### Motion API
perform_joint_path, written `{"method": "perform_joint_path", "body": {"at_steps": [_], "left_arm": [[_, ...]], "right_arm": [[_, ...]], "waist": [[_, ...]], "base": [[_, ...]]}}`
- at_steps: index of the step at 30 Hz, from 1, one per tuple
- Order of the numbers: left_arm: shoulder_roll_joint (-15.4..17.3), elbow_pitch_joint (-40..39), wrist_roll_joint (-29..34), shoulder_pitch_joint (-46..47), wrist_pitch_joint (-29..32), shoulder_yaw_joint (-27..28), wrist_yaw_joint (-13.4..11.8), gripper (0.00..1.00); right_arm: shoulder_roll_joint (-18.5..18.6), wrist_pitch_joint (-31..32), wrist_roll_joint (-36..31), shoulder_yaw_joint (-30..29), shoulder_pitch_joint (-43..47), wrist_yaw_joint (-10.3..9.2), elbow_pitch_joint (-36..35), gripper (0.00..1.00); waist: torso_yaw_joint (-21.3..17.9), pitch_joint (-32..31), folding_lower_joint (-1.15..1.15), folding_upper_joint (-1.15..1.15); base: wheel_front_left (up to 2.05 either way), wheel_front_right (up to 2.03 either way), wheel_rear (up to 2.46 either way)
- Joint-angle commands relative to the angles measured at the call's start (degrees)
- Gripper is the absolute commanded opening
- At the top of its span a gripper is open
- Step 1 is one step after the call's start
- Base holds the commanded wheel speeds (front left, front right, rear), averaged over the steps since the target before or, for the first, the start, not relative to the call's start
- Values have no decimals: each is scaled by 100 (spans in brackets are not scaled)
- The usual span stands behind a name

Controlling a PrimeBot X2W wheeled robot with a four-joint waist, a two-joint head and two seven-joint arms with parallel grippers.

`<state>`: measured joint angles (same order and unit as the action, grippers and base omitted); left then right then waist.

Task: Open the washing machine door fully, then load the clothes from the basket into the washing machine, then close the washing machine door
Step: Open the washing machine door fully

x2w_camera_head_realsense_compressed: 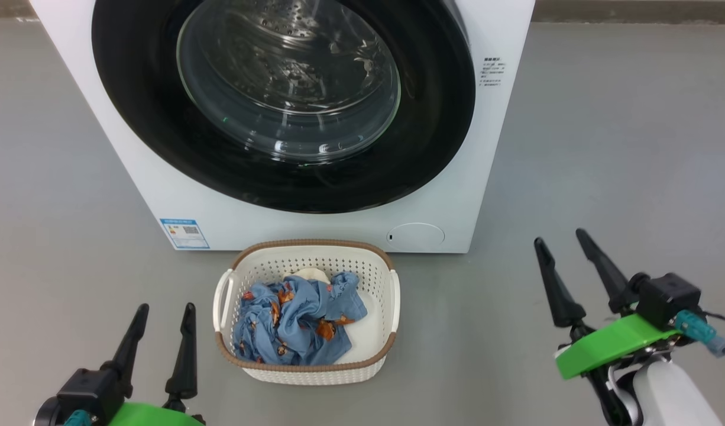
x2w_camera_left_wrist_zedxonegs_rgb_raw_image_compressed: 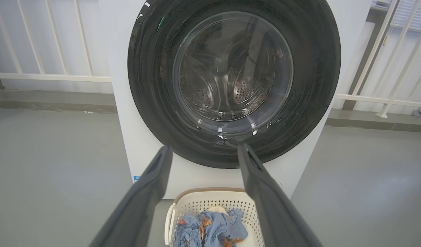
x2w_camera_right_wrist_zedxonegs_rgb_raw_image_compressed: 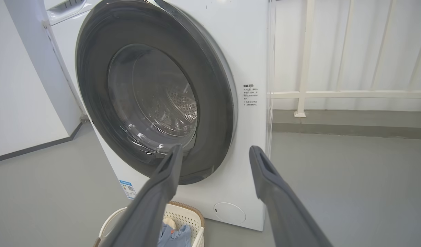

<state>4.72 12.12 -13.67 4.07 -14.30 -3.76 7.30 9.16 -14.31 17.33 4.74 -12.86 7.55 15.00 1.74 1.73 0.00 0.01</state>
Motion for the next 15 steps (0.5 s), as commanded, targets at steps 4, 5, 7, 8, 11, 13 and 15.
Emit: {"method": "perform_joint_path", "body": {"at_steps": [4, 5, 7, 8, 11, 13, 15], "left_arm": [[69, -175, 24, 301, -70, 243, 19, 100], [68, -176, 34, 306, -70, 261, 19, 100], [66, -188, 57, 329, -70, 291, 19, 100], [65, -197, 64, 342, -70, 306, 19, 100], [59, -235, 71, 393, -70, 344, 19, 100], [59, -268, 75, 432, -70, 358, 19, 100], [58, -306, 75, 473, -70, 367, 19, 100]], "right_arm": [[99, -69, 110, 5, -349, -6, -152, 100], [107, -69, 150, -30, -393, -6, -161, 100], [134, -69, 217, -83, -489, -6, -167, 100], [140, -69, 262, -125, -538, -6, -169, 100], [199, -69, 370, -197, -708, -6, -135, 100], [256, -69, 466, -206, -829, -6, -79, 100], [293, -69, 588, -264, -948, -6, -6, 100]], "waist": [[39, 106, 0, -1], [48, 141, 0, -1], [65, 215, 0, -1], [74, 252, 0, -1], [105, 384, 0, -1], [128, 476, 0, -1], [154, 568, 0, -1]], "base": [[0, 0, 0], [0, 0, 0], [0, 0, 0], [0, 0, 0], [0, 0, 0], [0, 0, 0], [0, 0, 0]]}}
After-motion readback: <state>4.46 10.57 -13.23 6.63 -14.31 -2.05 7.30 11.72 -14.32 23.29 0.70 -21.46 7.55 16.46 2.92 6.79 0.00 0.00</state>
